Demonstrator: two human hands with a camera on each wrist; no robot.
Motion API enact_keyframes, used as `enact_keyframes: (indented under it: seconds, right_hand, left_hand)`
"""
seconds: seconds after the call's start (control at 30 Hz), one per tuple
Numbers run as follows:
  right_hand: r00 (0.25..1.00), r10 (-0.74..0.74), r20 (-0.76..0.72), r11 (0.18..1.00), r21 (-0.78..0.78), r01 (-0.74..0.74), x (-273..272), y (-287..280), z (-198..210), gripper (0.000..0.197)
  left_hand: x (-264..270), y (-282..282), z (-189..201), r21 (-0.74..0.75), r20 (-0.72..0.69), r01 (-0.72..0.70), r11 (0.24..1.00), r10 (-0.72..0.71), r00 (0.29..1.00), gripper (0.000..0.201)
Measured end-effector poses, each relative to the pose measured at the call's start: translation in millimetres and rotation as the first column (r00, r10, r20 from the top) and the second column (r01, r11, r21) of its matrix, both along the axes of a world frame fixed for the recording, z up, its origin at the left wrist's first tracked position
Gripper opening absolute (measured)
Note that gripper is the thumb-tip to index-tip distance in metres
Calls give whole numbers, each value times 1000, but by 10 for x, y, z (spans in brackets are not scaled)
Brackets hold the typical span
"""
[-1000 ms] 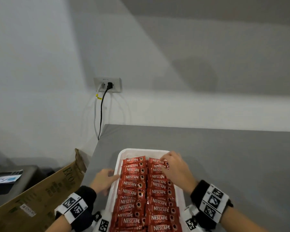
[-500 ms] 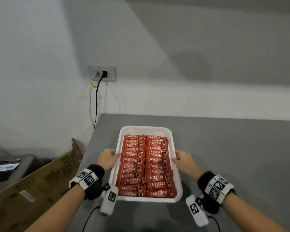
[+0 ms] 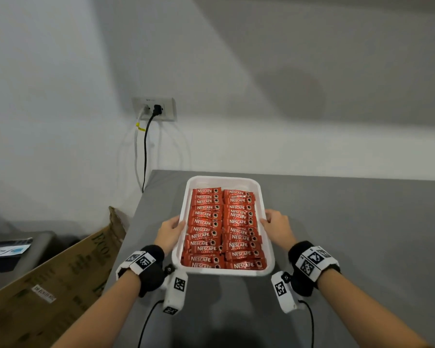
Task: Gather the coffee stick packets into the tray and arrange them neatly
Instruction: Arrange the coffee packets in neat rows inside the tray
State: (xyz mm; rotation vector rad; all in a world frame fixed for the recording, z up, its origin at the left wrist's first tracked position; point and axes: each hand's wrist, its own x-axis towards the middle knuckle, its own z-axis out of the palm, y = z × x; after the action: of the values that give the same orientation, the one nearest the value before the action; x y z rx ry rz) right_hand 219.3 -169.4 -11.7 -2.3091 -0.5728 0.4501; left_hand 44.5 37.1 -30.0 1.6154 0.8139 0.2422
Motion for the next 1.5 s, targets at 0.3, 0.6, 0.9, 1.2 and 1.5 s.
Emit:
enact_keyframes:
  seconds: [0.3, 0.6, 0.9, 1.2, 1.5]
  right_hand:
    - [999, 23, 33, 999, -36, -22, 82, 4, -110, 21]
    - [736, 607, 300, 773, -439, -458, -240, 283, -9, 18]
    - [789, 558, 259, 789, -460, -407, -161, 415, -123, 14]
    - [804, 538, 254, 812, -411, -414, -157, 453, -79, 17]
    - [692, 687, 221, 672, -556, -489, -157, 429, -32, 40]
  left_hand:
    - [-15, -61, -29, -98, 35, -23, 995, 27, 999, 20]
    - [5, -62, -40, -88, 26, -38, 995, 41, 999, 24]
    - [0, -15, -70, -86, 3, -39, 996, 39, 999, 25]
    - [0, -32, -62, -107, 25, -38, 994, 41, 999, 23]
    - [-25, -39, -33, -118, 19, -31, 993, 33, 999, 22]
